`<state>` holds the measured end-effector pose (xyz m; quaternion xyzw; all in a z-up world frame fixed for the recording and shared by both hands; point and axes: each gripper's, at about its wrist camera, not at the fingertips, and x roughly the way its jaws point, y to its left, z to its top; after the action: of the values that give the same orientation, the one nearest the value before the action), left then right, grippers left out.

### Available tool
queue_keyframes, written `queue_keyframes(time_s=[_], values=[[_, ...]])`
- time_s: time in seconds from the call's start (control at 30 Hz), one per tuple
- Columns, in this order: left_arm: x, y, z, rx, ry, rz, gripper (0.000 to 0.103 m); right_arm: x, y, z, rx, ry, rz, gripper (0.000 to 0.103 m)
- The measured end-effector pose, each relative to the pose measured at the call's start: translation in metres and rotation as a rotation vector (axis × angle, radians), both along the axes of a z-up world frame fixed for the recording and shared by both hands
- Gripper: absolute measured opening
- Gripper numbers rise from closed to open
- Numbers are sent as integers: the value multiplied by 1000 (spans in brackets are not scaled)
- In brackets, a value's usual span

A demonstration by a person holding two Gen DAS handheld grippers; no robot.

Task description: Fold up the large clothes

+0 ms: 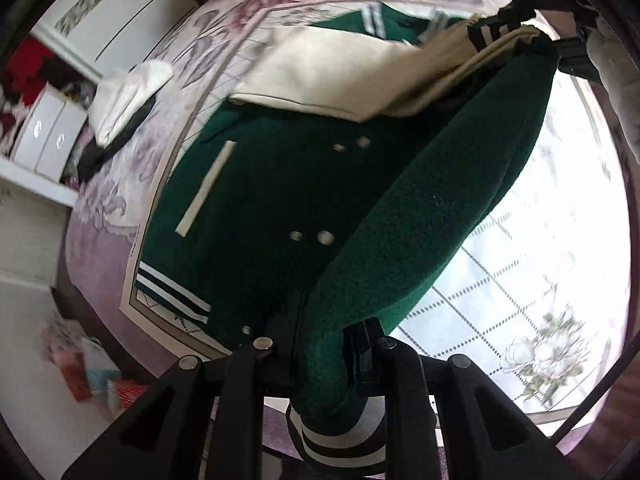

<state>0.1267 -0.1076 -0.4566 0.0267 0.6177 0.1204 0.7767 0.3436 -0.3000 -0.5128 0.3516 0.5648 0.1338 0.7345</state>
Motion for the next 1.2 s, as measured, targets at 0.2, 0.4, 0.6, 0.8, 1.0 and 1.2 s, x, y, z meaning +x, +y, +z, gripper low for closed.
queue_keyframes(time_s=[0.2,0.4,0.6,0.8,1.0,1.2], values=[[4,72,18,-108,-38,71,15,16,83,57,-97,-34,67,19],[13,159,6,-214,-48,182,15,38,194,75,-168,-50,145,19],[20,240,-33,-329,-14,321,15,72,325,45,-277,-15,269,18],[13,316,-97,-605,29,518,23,90,415,-20,-442,69,354,19],[-17,391,-133,-871,19,804,33,95,447,-51,-346,172,405,54],[-35,423,-116,-874,5,833,58,49,426,-17,-201,156,473,55]])
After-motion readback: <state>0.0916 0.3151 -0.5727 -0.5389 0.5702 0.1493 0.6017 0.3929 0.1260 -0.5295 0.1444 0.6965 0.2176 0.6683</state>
